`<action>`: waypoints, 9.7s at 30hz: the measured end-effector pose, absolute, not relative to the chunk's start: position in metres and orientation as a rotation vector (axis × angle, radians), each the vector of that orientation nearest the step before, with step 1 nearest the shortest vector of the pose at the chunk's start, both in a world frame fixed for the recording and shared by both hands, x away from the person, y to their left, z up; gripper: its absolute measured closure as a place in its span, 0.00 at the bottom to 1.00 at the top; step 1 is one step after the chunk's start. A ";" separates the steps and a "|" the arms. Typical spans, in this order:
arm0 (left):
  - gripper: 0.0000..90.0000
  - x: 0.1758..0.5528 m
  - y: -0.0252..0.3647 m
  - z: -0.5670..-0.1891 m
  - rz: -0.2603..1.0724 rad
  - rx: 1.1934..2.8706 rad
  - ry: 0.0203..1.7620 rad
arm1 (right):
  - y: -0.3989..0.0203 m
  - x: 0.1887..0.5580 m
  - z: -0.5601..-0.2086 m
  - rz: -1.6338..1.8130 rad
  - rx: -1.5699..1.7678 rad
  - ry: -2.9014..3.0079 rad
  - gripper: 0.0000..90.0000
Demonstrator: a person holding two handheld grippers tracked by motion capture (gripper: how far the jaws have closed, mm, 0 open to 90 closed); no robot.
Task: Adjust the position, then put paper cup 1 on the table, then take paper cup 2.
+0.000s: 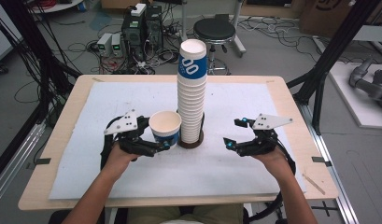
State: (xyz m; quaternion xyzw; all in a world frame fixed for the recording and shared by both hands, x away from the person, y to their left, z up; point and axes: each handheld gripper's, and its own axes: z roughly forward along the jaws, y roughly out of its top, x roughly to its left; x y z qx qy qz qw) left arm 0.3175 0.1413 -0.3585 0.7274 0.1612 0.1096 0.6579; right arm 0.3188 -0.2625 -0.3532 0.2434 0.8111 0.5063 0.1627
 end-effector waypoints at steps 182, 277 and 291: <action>0.18 0.328 0.179 -0.296 0.404 1.515 0.519 | -0.282 0.320 -0.366 1.458 0.805 2.232 0.21; 0.18 0.395 0.082 -0.279 0.330 1.621 0.426 | -0.154 0.416 -0.151 1.535 0.411 2.436 0.21; 0.18 0.395 0.082 -0.279 0.339 1.626 0.419 | -0.152 0.423 -0.146 1.495 0.380 2.503 0.31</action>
